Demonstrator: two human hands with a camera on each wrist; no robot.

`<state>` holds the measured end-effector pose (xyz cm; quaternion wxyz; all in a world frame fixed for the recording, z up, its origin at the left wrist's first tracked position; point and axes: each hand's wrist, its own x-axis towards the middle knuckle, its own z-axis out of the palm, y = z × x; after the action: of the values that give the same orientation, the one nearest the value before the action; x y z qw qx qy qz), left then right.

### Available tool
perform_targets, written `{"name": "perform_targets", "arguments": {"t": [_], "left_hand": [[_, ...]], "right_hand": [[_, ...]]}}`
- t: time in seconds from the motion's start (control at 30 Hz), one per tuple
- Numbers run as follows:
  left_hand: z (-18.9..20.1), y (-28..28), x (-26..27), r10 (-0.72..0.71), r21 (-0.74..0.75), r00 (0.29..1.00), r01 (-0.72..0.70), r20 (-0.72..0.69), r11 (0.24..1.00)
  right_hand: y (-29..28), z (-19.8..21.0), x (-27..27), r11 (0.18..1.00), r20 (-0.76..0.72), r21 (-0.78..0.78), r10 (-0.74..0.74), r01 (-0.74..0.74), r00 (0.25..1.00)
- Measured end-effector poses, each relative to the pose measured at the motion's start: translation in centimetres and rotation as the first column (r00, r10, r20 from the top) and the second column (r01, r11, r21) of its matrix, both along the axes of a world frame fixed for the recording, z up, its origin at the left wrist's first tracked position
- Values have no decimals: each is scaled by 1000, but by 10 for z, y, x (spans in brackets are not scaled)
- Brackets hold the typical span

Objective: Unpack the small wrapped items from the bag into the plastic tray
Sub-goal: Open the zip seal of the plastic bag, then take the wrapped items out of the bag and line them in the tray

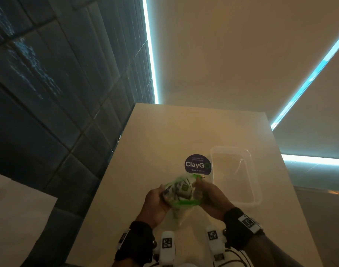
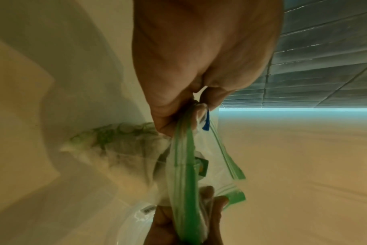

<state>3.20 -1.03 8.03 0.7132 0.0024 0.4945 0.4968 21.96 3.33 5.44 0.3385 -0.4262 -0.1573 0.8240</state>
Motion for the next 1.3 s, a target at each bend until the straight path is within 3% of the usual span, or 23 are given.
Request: {"name": "perform_targets", "arguments": {"t": [0.13,0.27,0.47,0.6,0.77,0.9,1.0,1.13,1.2,1.3], "left_hand": [[-3,-3,-1,-161,1,983,162,-86,987],[-4,1,-7,-307,-15,940,308,-151,951],[-8,7,-16,-21,-55,997,25,74,998],[-8,6,-5,31,-10,988,-29,148,1000],[-27,2,6,-54,-15,995,53,-85,998],[-45,-5,-1,-51,57,940,74,-338,996],[-39,-9,-4,-108,178,809,253,-577,951],[-35,-6,-6,-141,114,531,419,-836,901],[-32,-2,-7,-149,56,410,447,-900,893],[-30,0,-6,-128,29,268,513,-955,858]], "right_hand": [[-1,7,3,992,-81,-113,-66,57,995],[-1,5,3,990,-56,-132,-53,45,997],[3,-4,7,989,-105,-145,13,-28,994],[8,-8,6,987,-97,-159,-9,-6,995],[5,-11,4,994,70,-109,-9,16,997],[-1,-27,6,992,211,-64,-91,107,973],[0,-30,7,994,223,-5,-104,107,969],[2,-28,3,993,258,113,-69,41,964],[1,-18,-4,975,358,218,-39,-43,933],[-2,-4,-12,907,568,341,11,-248,823]]}}
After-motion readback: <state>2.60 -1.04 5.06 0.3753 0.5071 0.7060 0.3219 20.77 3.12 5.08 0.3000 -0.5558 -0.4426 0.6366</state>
